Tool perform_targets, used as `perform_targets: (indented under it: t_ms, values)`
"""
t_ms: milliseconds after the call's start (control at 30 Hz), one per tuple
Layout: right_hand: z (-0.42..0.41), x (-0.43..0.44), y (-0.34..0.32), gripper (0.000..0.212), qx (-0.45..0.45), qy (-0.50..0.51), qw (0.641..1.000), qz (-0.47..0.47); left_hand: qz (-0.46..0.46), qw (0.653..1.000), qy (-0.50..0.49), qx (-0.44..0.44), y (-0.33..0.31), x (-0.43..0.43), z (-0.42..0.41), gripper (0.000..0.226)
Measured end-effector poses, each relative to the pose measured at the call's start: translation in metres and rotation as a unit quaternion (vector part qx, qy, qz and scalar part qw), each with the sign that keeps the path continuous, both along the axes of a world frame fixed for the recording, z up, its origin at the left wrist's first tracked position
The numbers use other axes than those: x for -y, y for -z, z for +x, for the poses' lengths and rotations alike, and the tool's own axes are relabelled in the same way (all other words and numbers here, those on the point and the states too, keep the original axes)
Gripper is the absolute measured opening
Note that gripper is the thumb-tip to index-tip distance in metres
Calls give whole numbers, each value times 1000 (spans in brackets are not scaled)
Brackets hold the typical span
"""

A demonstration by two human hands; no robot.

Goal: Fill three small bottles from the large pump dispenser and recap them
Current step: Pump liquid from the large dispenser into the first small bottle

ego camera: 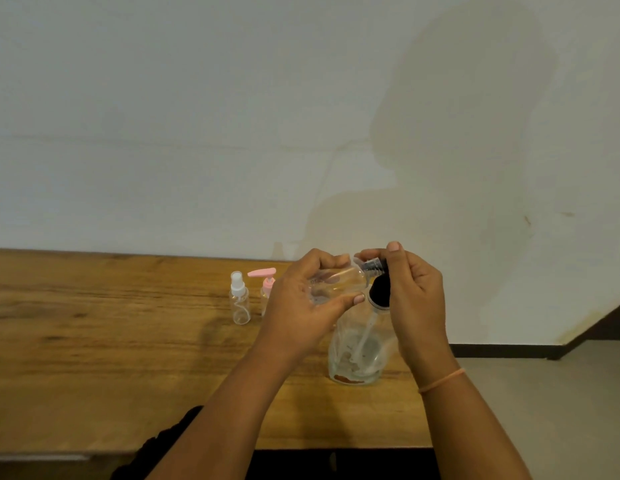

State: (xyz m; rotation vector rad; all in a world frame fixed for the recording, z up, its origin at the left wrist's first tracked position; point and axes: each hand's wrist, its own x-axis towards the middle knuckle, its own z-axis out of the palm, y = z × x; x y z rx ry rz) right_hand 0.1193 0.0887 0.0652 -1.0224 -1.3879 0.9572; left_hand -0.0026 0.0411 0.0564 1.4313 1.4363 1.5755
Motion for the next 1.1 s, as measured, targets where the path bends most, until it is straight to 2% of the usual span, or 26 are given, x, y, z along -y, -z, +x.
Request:
perform_targets:
  t_ms: [233, 600, 800, 1100]
  values:
    - [-7, 2, 10, 39, 13, 36, 999, 14, -16, 1000, 1, -8, 3, 2, -1, 37]
    - [3, -2, 1, 32, -20, -38, 999, 23, -3, 1000, 6, 8, 2, 2, 2, 37]
    - [-2, -2, 10, 38, 7, -19, 1000, 5, -19, 999, -1, -30, 4, 3, -2, 37]
    - [0, -2, 3, 33, -18, -19, 999, 31, -3, 1000, 7, 3, -1, 2, 3, 37]
